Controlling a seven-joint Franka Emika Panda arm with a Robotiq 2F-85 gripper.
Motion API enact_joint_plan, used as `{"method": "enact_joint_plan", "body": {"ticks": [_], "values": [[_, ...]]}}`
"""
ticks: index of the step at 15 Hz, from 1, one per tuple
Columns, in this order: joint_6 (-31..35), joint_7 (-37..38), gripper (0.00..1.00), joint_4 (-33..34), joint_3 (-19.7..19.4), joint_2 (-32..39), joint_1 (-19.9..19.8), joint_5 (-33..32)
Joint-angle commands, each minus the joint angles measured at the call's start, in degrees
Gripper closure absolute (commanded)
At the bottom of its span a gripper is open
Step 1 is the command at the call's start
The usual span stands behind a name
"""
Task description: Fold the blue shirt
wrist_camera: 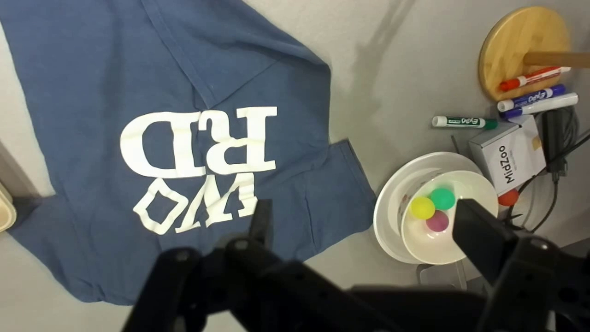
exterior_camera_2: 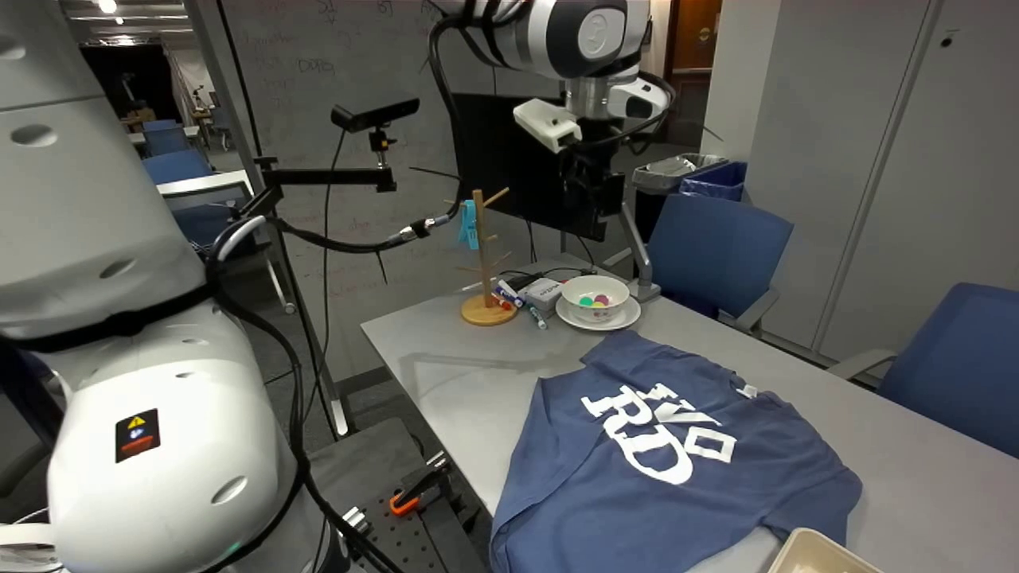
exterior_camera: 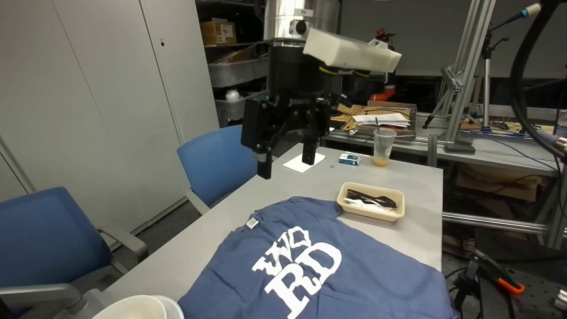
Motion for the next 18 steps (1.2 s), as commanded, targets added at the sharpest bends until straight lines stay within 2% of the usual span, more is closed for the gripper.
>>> {"method": "enact_joint_plan", "body": {"ticks": [1,9,11,12,13,18], "values": [[0.26,-1.93,0.0,-0.13,-1.53,1.43,0.5,-0.18],[1.0,-10.12,0.0,-2.73,-6.0,10.78,-0.96,-2.53],[0.3,-10.09,0.0,-2.11,-6.88,13.62,-1.05,-2.35],[0.82,-7.47,0.0,-2.14,-7.48,14.23,-0.95,-3.07],[0.23,-8.87,0.0,-3.3,-7.12,12.43,-0.62,-2.01],[0.81,-8.26,0.0,-2.46,-7.77,15.32,-0.42,-3.56]]}}
